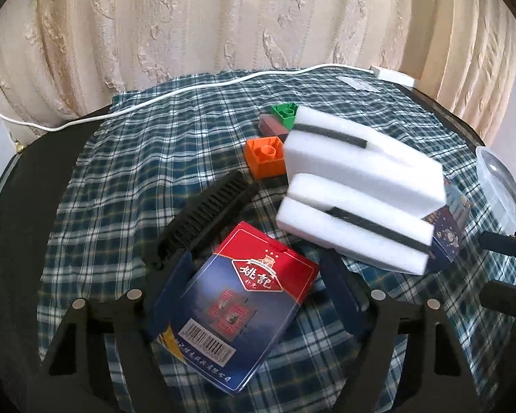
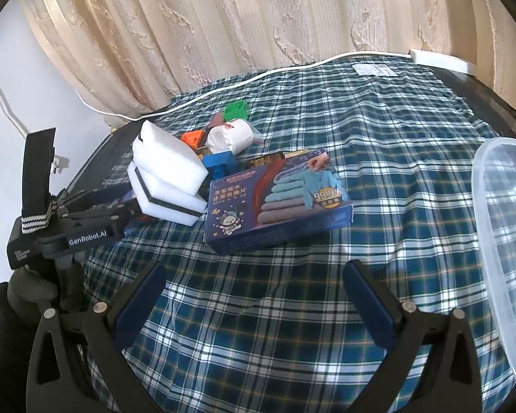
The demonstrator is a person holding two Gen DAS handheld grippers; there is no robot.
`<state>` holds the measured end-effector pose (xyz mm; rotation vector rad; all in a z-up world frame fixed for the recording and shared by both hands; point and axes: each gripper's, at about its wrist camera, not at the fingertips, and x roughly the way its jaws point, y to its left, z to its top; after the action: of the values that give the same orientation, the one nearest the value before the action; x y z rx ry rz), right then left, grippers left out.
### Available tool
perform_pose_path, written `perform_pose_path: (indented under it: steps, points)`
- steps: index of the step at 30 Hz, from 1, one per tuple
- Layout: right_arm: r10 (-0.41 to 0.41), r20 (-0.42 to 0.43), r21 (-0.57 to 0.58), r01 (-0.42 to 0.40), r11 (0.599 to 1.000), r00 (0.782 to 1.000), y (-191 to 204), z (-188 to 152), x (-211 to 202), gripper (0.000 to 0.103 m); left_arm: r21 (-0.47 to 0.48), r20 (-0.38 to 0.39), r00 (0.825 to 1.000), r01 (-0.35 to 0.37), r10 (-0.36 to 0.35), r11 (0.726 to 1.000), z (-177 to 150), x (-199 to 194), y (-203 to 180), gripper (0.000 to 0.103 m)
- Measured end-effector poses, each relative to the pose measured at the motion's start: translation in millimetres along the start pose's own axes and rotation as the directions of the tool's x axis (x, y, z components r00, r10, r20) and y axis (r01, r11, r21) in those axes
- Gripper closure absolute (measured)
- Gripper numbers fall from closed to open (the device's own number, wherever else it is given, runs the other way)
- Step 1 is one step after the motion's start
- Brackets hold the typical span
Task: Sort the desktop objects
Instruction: 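Grasp the red-and-blue card box with the left gripper while the right grasps a white sponge, then lift the card box with the left gripper while the right lifts the white sponge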
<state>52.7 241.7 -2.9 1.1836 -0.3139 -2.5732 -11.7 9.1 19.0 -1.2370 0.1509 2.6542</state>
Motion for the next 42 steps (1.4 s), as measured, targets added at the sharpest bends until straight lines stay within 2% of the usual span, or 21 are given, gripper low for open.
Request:
perform_pose_path:
  steps: [5,9,15,20,29,35,42]
  points:
    - [0.001,-0.002,-0.002,-0.001,1.0,1.0,1.4,1.4,-1.8,0.001,-0.062,-0.001,1.0,0.004,-0.004,0.998,-7.5,-12.7,7.7,0.028]
    - [0.063,-0.002,0.033,-0.063,0.997,0.998,4.1,4.6,-3.5,0.002,-0.13,-0.001,0.999,-0.034,0.034,0.991,-19.6,-24.3,19.7,0.03]
    - [0.1,0.018,-0.028,-0.099,0.995,0.995,30.9,15.7,-6.1,0.003,-0.223,0.008,0.998,-0.057,0.061,0.973,-35.6,-39.5,38.2,0.03]
    - [0.13,0.017,-0.066,-0.128,0.989,0.991,54.8,33.2,1.4,0.003,-0.239,0.013,0.995,-0.093,0.099,0.967,-43.6,-43.5,43.7,0.03]
    - [0.134,-0.024,-0.212,-0.136,0.968,0.991,110.5,46.9,32.6,0.003,-0.257,0.017,0.99,-0.134,0.143,0.957,-53.2,-57.2,50.0,0.03]
    - [0.105,-0.053,-0.271,-0.116,0.956,0.993,132.2,50.6,52.4,0.008,-0.271,0.012,0.989,-0.138,0.147,0.953,-55.9,-59.6,56.5,0.03]
    - [0.089,-0.102,-0.269,-0.114,0.956,0.991,135.5,45.1,71.4,0.026,-0.274,0.009,0.991,-0.127,0.135,0.953,-58.5,-57.6,54.2,0.03]
